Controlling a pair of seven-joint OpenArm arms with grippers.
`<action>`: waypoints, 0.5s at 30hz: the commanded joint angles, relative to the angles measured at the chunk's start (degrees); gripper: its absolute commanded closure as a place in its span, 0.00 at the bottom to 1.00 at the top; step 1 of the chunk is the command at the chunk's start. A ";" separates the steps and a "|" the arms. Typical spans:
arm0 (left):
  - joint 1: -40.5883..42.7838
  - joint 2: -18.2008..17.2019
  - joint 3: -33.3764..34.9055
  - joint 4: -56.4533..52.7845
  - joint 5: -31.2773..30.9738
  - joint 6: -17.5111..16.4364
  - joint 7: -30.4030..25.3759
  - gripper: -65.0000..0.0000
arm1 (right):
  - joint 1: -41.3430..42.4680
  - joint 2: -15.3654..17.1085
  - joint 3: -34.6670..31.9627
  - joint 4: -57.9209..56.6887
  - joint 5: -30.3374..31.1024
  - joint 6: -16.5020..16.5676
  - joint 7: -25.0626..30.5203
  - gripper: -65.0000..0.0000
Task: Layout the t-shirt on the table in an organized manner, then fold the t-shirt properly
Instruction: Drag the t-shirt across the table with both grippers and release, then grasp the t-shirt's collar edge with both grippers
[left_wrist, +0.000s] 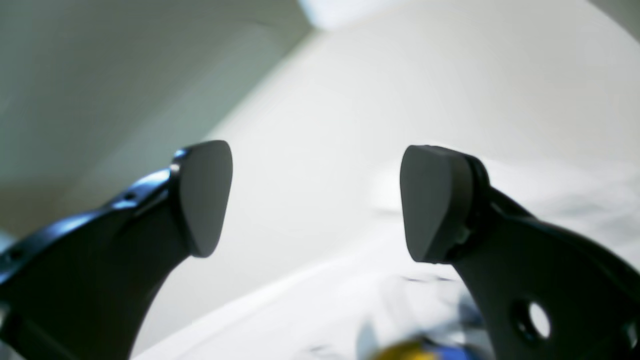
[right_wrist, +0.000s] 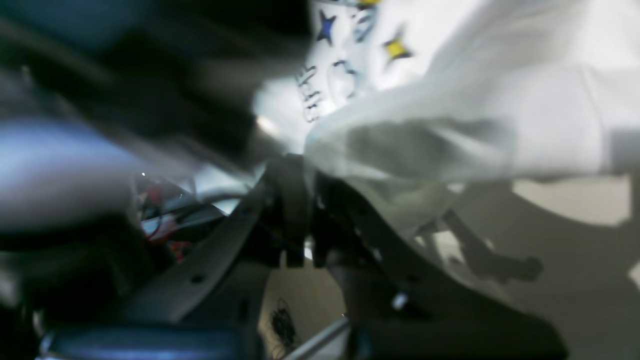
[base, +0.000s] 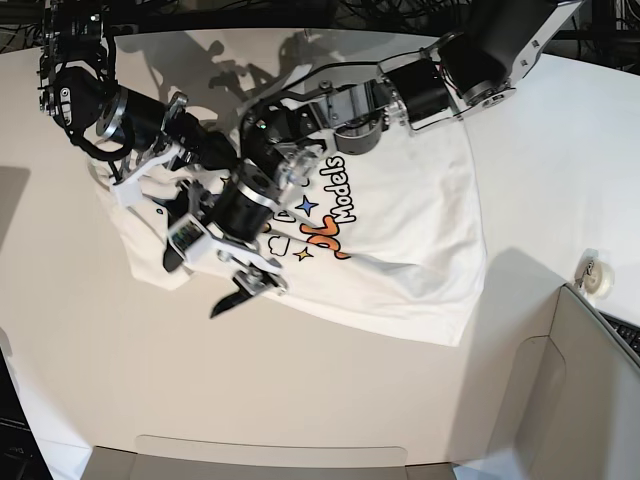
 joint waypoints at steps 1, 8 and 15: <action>1.03 -0.74 -1.73 1.78 0.82 0.17 -0.64 0.25 | 1.57 1.25 1.02 0.97 2.37 -0.40 0.15 1.00; 9.03 -7.51 -12.11 9.51 0.73 0.17 -0.29 0.25 | 4.64 4.24 4.63 0.97 2.37 -0.40 0.41 0.71; 19.14 -13.92 -19.75 14.70 0.73 0.17 -0.29 0.25 | 5.17 6.00 8.93 0.88 2.37 -0.05 0.50 0.48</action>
